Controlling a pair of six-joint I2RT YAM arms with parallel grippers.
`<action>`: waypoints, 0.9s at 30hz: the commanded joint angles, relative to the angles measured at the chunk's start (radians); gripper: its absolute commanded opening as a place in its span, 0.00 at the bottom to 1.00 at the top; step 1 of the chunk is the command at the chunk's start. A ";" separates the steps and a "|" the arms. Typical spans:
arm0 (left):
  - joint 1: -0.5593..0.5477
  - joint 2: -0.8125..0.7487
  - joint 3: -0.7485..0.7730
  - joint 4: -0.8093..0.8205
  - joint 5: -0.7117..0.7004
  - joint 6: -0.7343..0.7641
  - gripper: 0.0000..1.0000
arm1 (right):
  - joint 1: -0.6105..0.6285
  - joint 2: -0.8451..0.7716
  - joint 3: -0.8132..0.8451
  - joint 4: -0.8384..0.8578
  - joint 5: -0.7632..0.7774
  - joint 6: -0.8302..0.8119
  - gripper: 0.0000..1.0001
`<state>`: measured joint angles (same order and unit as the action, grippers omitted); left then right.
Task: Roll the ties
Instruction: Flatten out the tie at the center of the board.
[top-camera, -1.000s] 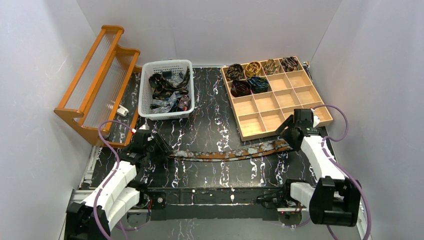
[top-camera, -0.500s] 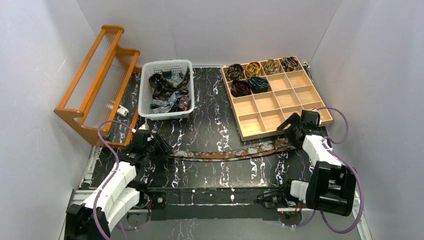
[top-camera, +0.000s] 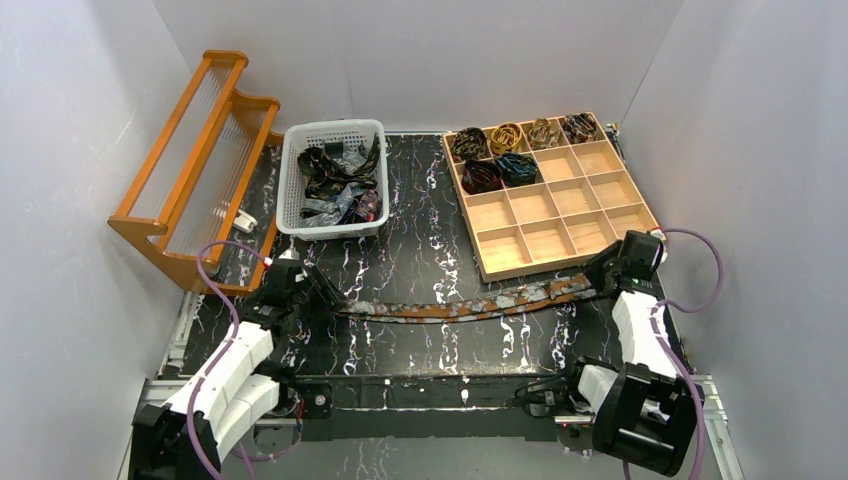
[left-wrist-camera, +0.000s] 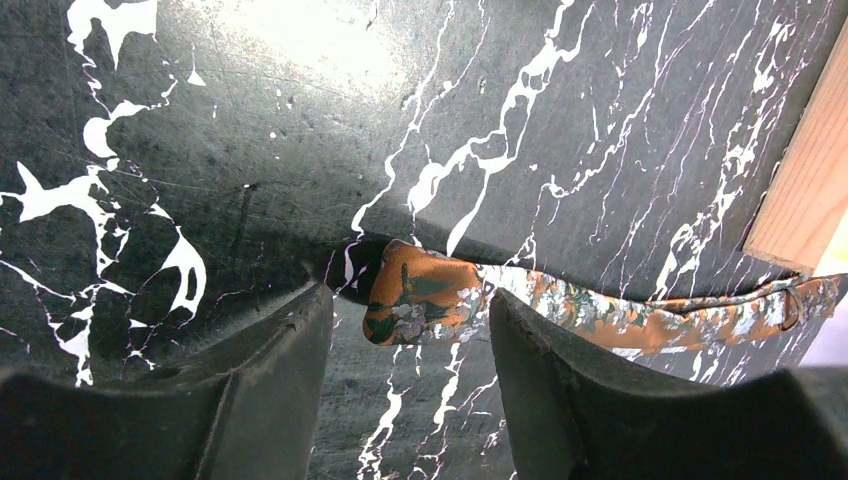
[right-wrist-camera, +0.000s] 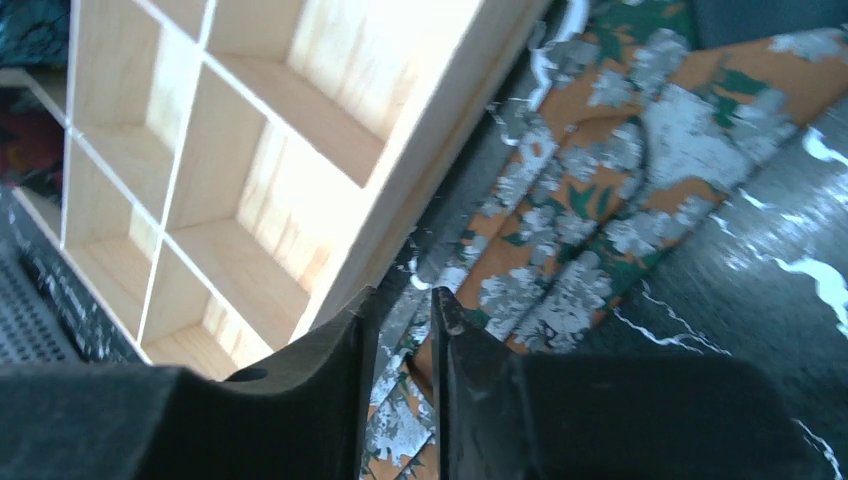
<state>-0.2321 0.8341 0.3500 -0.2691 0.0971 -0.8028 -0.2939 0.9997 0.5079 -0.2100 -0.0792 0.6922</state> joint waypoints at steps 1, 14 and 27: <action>0.004 0.006 0.012 -0.008 0.009 0.020 0.57 | -0.005 0.008 0.008 -0.099 0.127 0.020 0.30; 0.005 0.001 0.014 -0.010 0.001 0.016 0.57 | -0.007 0.195 0.009 0.035 0.036 0.007 0.01; 0.004 0.012 0.015 0.002 0.011 -0.012 0.66 | -0.010 0.352 0.039 -0.017 0.231 0.002 0.01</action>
<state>-0.2321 0.8433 0.3500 -0.2687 0.1043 -0.8082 -0.2947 1.3354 0.5632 -0.1413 0.0071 0.7063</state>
